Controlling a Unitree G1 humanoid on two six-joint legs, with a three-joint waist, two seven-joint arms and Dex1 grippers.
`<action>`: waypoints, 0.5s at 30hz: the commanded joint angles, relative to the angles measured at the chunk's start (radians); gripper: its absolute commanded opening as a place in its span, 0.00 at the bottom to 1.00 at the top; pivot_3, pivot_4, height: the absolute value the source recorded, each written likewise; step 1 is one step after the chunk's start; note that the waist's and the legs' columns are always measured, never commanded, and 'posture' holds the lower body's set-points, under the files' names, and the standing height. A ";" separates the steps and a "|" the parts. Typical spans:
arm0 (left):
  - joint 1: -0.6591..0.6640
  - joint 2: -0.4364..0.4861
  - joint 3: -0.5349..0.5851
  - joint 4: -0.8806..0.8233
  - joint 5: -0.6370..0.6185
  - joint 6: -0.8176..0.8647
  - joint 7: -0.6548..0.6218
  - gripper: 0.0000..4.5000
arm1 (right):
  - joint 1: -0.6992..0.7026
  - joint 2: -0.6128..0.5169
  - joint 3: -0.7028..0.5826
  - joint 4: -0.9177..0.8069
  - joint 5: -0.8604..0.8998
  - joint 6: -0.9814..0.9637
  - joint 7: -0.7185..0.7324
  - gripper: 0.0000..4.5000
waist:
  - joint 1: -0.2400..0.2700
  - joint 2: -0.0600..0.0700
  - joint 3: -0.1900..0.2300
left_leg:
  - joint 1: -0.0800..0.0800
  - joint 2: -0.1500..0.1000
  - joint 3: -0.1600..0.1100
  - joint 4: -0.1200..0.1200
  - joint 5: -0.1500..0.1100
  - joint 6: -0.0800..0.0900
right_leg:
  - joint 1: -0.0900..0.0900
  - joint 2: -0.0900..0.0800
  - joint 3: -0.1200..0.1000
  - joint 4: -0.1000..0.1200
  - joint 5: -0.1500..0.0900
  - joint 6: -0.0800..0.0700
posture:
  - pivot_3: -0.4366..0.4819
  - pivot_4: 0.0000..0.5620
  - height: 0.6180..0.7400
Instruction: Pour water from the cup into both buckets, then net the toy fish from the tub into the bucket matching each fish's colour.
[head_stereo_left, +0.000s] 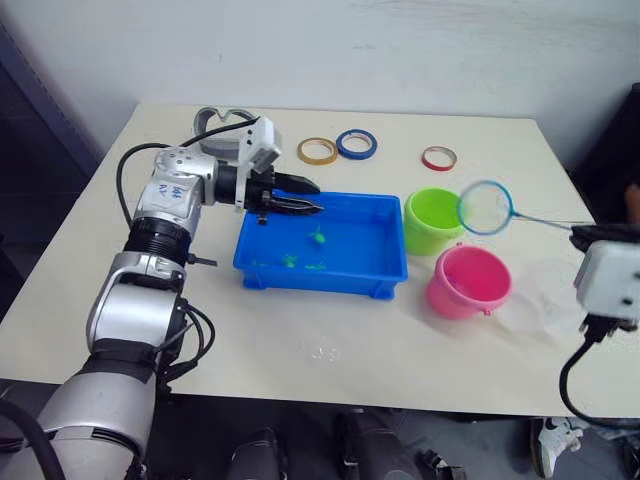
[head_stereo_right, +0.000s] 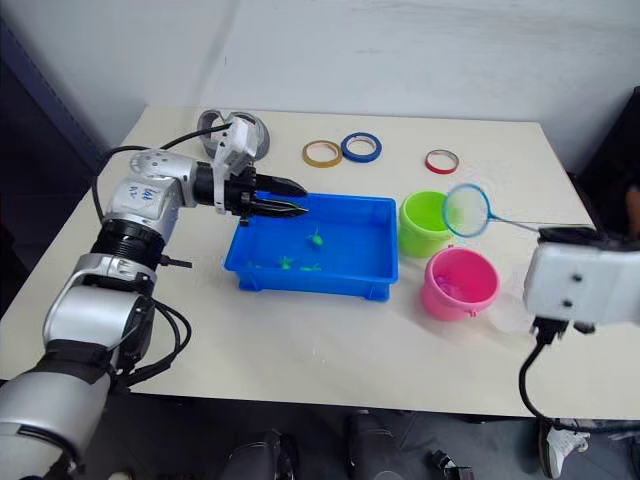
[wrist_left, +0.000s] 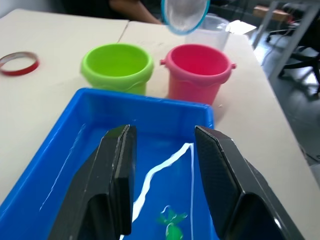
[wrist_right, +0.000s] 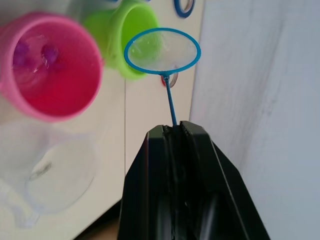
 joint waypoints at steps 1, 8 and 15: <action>0.017 0.070 0.042 -0.045 0.003 0.029 0.016 0.47 | -0.185 -0.055 0.175 0.027 0.134 0.104 -0.088 0.00 | -0.008 0.000 0.000 | 0.001 0.000 0.000 0.000 0.000 0.000 | 0.000 0.000 0.000 0.000 0.000 0.000 | 0.48 0.27 0.98; 0.153 0.198 0.086 -0.260 -0.006 0.160 0.078 0.47 | -0.484 0.034 0.629 0.205 0.152 0.136 -0.181 0.00 | -0.012 0.000 0.000 | -0.001 0.000 0.000 0.000 0.000 0.000 | 0.000 -0.001 0.000 0.000 0.000 0.000 | 0.48 0.27 0.98; 0.313 0.295 0.143 -0.500 -0.031 0.316 0.155 0.47 | -0.622 0.177 0.925 0.427 0.004 0.036 -0.241 0.00 | -0.009 0.000 0.000 | -0.002 0.000 0.000 0.001 0.000 0.001 | -0.002 -0.002 -0.001 0.000 0.000 0.000 | 0.48 0.27 0.98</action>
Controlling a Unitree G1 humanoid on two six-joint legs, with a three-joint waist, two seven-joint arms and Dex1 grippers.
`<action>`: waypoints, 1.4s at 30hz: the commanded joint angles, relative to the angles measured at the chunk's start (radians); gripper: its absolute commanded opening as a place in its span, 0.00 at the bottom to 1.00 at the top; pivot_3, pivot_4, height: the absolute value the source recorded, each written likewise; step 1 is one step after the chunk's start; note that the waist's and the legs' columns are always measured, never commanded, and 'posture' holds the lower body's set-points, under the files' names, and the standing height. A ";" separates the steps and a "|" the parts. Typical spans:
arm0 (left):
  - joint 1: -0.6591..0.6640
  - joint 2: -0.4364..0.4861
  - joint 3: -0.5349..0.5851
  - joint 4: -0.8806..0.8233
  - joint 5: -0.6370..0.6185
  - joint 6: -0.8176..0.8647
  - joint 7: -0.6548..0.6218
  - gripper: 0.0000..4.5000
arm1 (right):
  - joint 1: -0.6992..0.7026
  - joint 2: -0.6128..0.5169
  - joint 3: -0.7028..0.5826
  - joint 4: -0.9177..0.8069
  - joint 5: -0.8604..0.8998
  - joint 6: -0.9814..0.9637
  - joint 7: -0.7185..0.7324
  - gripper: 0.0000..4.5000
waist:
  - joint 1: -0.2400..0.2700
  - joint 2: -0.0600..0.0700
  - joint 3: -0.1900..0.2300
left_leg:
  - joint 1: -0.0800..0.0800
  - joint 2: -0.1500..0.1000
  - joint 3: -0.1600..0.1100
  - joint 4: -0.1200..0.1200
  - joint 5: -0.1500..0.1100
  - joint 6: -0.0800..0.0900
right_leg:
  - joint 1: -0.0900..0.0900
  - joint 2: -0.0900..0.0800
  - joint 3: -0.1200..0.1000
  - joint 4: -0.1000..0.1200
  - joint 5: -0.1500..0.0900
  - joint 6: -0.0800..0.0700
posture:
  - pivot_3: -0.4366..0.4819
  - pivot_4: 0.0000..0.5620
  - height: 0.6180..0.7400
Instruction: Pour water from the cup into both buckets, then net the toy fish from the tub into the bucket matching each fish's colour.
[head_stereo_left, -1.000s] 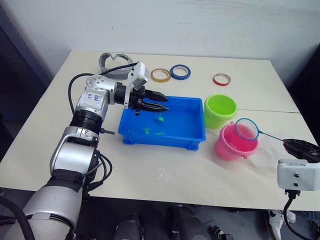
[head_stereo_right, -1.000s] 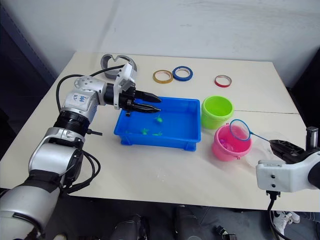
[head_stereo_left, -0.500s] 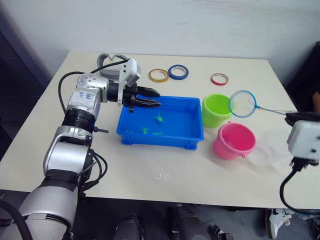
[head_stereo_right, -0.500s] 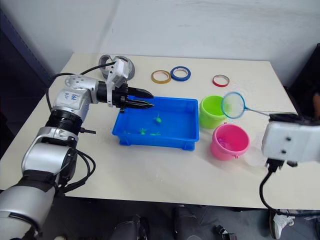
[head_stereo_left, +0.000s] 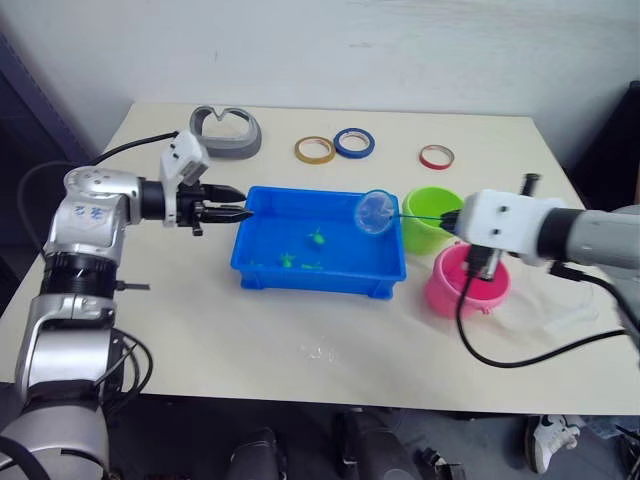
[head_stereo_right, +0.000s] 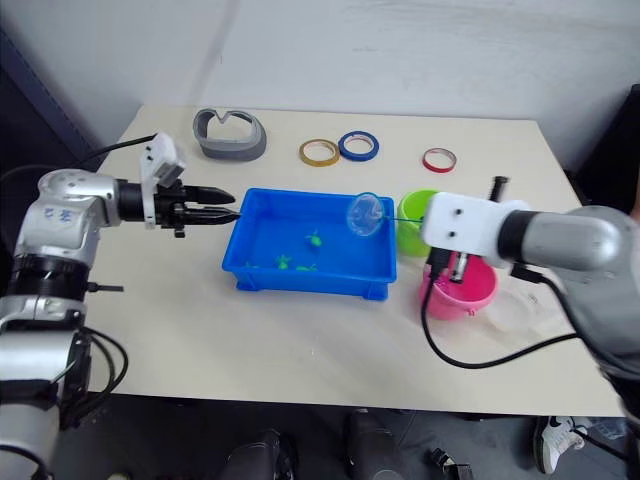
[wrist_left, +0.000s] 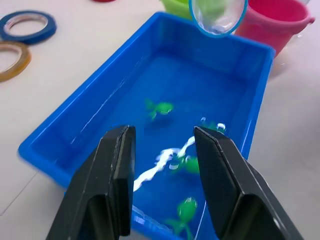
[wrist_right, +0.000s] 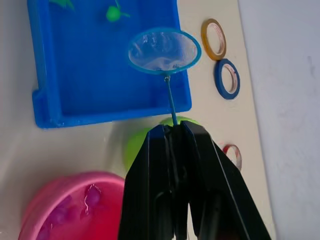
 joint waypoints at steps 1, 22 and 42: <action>0.043 0.047 0.050 -0.131 -0.035 0.084 0.033 0.47 | -0.035 0.042 0.070 0.078 -0.073 -0.064 -0.036 0.00 | 0.000 0.000 0.000 | 0.000 0.000 0.000 0.000 0.000 0.000 | 0.000 0.000 0.000 0.000 0.000 0.000 | 0.48 0.27 0.98; 0.238 0.175 0.133 -0.423 -0.145 0.295 0.129 0.47 | -0.085 0.294 0.212 0.298 -0.168 -0.127 -0.061 0.00 | -0.004 0.000 0.000 | 0.000 0.000 0.000 0.001 0.000 0.000 | 0.000 0.000 0.000 0.002 0.000 0.000 | 0.48 0.27 0.98; 0.249 0.193 0.131 -0.477 -0.182 0.330 0.156 0.47 | -0.166 0.516 0.069 0.308 0.030 0.181 -0.128 0.00 | -0.006 0.000 0.000 | 0.000 0.000 0.000 0.001 0.000 0.000 | 0.000 0.000 -0.001 0.001 0.000 0.000 | 0.48 0.27 0.98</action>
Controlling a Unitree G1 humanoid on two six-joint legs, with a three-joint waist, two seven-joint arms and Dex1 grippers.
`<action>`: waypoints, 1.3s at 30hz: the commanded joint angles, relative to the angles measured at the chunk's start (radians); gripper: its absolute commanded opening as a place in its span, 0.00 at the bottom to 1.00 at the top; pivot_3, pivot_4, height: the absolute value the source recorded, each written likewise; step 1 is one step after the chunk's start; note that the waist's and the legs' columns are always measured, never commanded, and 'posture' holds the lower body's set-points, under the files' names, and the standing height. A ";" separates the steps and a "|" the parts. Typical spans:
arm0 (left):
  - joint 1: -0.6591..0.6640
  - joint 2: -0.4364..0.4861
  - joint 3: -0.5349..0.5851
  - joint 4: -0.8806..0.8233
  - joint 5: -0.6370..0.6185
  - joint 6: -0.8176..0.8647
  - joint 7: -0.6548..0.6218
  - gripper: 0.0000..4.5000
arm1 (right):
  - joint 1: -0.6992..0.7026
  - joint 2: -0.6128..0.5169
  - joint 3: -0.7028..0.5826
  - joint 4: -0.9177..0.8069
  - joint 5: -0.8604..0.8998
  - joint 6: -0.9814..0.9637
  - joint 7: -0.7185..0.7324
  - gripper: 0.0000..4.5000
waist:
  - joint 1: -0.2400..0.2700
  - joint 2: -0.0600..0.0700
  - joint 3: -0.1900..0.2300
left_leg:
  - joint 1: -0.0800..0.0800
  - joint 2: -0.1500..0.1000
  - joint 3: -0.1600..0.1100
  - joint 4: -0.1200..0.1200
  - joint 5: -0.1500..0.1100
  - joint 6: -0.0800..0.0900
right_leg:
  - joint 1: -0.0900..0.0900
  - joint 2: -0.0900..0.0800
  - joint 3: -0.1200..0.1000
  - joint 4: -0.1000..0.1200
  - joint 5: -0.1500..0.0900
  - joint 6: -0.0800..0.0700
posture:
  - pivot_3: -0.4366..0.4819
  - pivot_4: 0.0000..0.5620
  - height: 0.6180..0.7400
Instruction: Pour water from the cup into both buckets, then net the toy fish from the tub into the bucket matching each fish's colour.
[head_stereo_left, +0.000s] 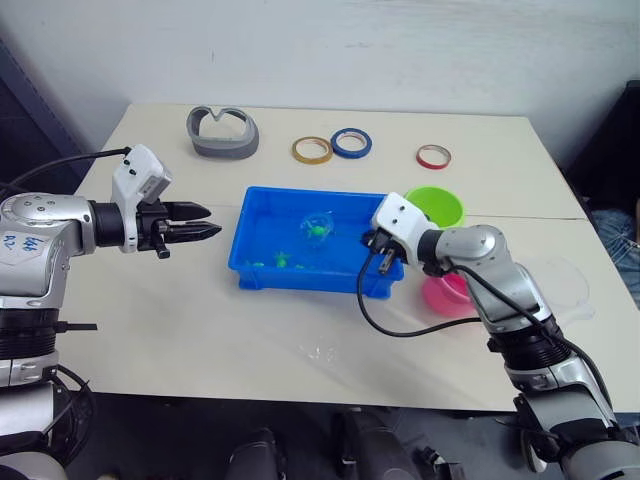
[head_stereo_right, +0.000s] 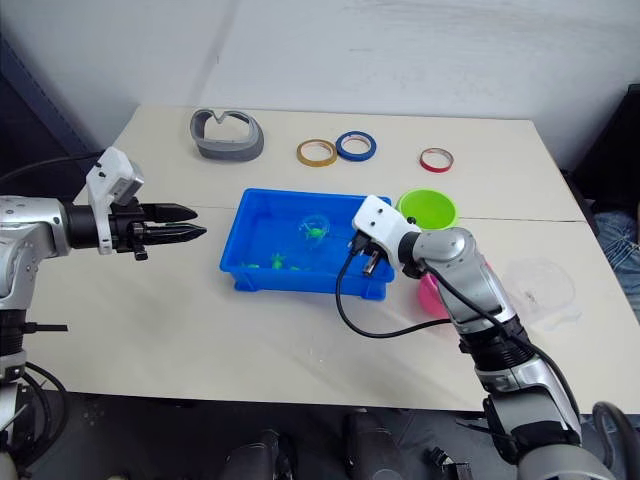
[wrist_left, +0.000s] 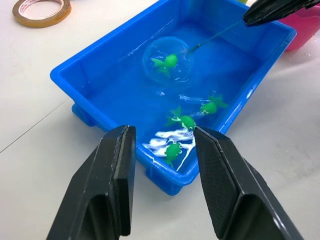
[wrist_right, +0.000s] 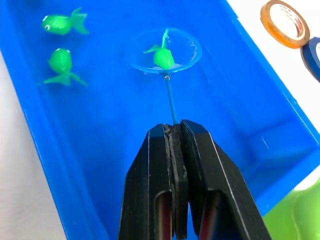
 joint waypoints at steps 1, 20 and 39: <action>-0.010 0.018 0.018 -0.038 -0.020 -0.002 0.001 0.47 | -0.028 -0.004 -0.055 -0.082 0.058 0.051 0.005 0.00 | -0.001 0.000 0.000 | 0.000 0.000 0.000 0.000 0.000 0.000 | 0.000 0.000 0.000 0.000 0.000 0.000 | 0.48 0.27 0.98; -0.066 0.013 -0.019 0.000 -0.054 0.016 -0.048 0.65 | -0.002 -0.143 -0.095 -0.300 0.228 0.202 0.034 0.00 | 0.001 0.000 0.000 | 0.000 0.000 0.000 0.000 0.000 0.000 | 0.000 0.000 0.000 -0.001 0.000 0.000 | 0.48 0.27 0.98; -0.243 -0.125 -0.144 0.219 0.022 -0.188 -0.079 0.99 | -0.002 -0.292 -0.232 -0.323 0.321 0.235 0.034 0.00 | 0.008 0.000 0.000 | -0.002 0.000 0.000 -0.001 -0.001 0.001 | 0.000 0.000 0.000 -0.003 0.000 0.000 | 0.48 0.27 0.98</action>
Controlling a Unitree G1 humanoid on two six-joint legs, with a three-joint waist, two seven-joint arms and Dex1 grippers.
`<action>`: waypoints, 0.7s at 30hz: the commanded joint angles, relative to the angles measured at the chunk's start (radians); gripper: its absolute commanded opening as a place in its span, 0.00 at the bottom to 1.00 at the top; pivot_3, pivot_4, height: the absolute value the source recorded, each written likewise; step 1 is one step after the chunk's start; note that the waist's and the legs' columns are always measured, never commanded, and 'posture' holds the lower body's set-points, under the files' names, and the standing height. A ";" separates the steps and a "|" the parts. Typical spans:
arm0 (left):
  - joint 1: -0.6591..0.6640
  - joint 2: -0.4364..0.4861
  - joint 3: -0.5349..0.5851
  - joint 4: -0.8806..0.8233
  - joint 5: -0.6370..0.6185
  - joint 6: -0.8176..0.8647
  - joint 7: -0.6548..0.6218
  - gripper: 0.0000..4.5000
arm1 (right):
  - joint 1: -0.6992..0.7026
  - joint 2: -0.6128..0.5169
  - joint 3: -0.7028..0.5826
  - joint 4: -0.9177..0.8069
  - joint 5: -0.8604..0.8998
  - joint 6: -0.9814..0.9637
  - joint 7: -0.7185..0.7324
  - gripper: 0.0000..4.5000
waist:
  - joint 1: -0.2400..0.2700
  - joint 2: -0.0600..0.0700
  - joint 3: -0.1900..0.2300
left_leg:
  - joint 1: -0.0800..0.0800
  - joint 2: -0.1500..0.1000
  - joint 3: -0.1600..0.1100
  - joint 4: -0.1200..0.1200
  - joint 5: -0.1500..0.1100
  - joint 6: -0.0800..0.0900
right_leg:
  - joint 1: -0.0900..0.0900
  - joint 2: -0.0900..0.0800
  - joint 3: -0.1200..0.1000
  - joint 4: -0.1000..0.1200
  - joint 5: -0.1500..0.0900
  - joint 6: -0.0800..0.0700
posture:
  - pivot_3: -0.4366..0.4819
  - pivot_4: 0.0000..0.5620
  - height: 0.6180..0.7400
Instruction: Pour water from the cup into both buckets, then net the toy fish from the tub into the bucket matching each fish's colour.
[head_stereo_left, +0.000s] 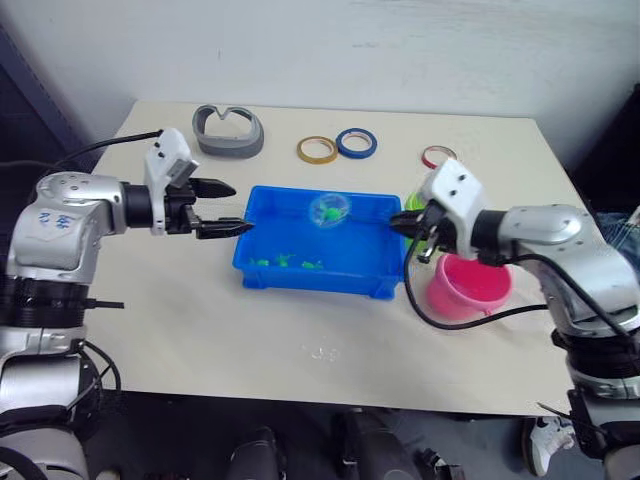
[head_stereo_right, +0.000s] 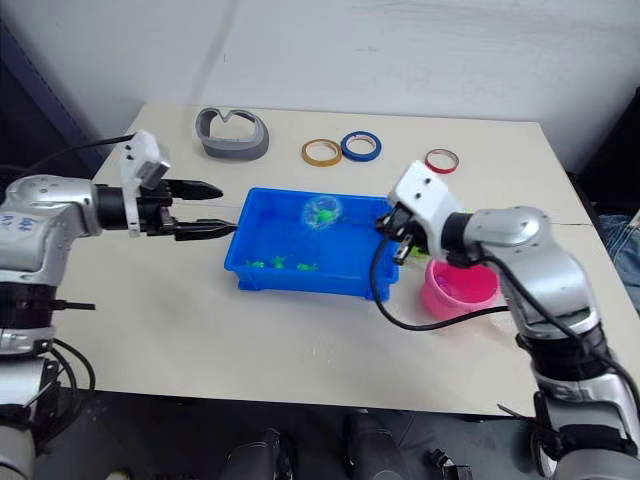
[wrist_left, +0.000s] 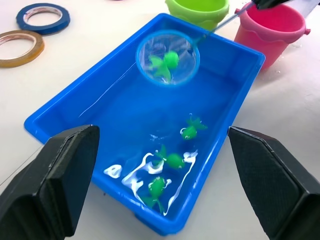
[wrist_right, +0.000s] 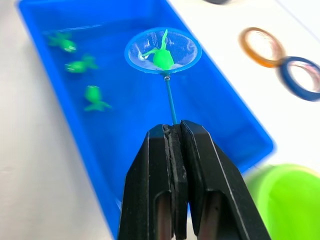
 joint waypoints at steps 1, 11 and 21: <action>-0.080 -0.038 -0.028 0.082 0.035 -0.092 -0.024 0.99 | -0.003 -0.062 -0.092 -0.050 0.040 0.012 0.012 0.00 | 0.001 0.000 0.000 | 0.000 0.000 0.000 0.000 0.000 0.000 | 0.000 0.000 0.000 0.000 0.000 0.000 | 0.48 0.27 0.98; -0.213 -0.148 -0.074 0.295 0.103 -0.240 -0.073 0.99 | 0.110 -0.244 -0.260 0.008 0.049 -0.027 0.003 0.00 | -0.002 0.000 0.000 | 0.000 0.000 0.001 -0.001 0.000 0.000 | 0.000 0.000 0.000 -0.001 0.000 0.000 | 0.48 0.27 0.98; -0.237 -0.173 -0.068 0.343 0.130 -0.278 -0.101 0.99 | 0.181 -0.306 -0.188 0.179 -0.113 -0.253 -0.065 0.00 | -0.004 0.000 0.000 | 0.001 0.001 0.001 -0.001 0.000 0.000 | 0.000 0.001 0.001 0.000 0.000 0.000 | 0.48 0.27 0.98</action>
